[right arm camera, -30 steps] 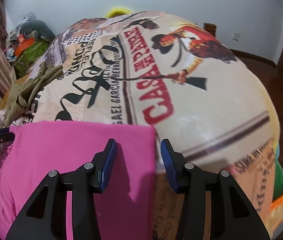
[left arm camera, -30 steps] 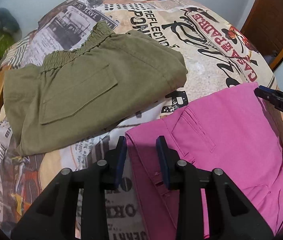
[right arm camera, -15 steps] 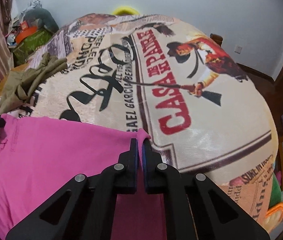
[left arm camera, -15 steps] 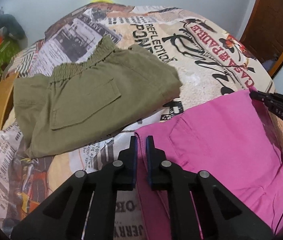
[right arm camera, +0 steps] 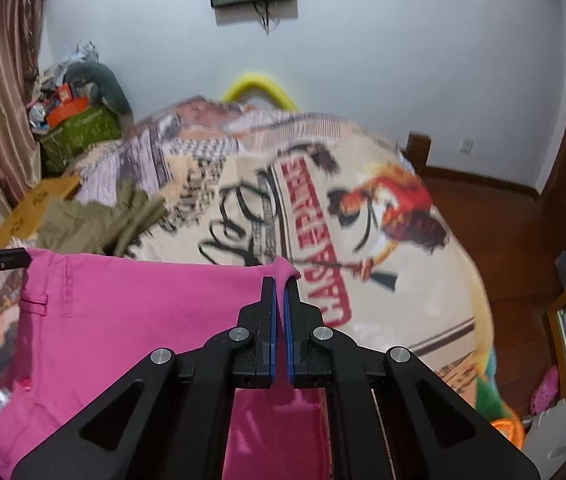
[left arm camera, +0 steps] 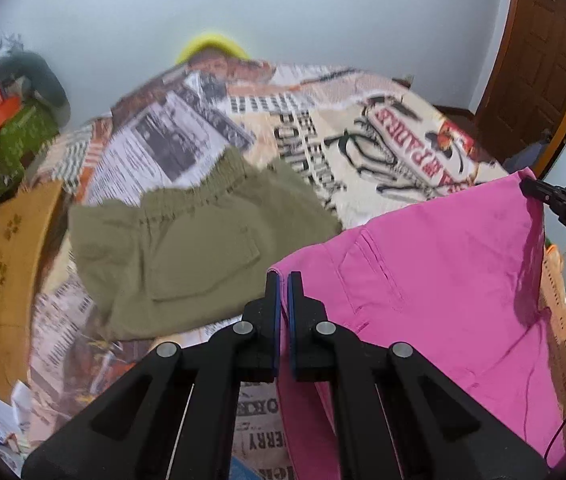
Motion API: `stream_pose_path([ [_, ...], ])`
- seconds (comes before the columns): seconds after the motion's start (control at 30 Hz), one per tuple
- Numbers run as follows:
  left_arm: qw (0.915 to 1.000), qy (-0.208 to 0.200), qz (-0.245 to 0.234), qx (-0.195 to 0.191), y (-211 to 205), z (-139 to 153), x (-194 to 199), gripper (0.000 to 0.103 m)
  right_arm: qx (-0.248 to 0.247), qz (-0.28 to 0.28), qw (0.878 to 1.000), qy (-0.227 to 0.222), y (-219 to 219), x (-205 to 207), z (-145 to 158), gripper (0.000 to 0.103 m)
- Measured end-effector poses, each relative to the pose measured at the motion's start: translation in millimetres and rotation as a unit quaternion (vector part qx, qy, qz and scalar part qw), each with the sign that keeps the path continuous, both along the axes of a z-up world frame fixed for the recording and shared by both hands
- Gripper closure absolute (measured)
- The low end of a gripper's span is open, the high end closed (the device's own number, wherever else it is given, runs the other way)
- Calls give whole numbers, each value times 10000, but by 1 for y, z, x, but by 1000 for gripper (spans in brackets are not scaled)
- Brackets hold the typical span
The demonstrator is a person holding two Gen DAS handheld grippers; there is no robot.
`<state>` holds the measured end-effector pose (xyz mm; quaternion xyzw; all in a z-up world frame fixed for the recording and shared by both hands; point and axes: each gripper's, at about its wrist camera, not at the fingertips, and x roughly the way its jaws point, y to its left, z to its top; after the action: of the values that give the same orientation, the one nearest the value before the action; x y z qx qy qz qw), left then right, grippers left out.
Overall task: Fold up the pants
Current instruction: 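Lift the held trouser edge with both grippers and fold it over the other half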
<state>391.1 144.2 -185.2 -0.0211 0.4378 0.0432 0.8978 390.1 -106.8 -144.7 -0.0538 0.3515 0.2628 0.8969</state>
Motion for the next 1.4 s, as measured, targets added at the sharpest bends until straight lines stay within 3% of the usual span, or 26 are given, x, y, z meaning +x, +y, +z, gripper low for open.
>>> stream_pose_path([
  [0.27,9995,-316,-36,6,-5,48,-23,100,329,-40,9991,-275,-9,-21,45,100],
  [0.53,9994,-288,-166,90,-22,56,-64,100,288,77,9993,-206,-23,-67,54,100],
  [0.83,9991,-177,-284,253,-39,45,-117,100,246,98,9996,-34,-41,-118,48,100],
  [1.17,9977,171,-465,463,-54,9,-173,101,185,-34,9985,508,-59,-169,6,100],
  [1.4,9971,394,-593,261,-65,-16,-203,101,17,-106,9976,689,-70,-204,-17,100],
])
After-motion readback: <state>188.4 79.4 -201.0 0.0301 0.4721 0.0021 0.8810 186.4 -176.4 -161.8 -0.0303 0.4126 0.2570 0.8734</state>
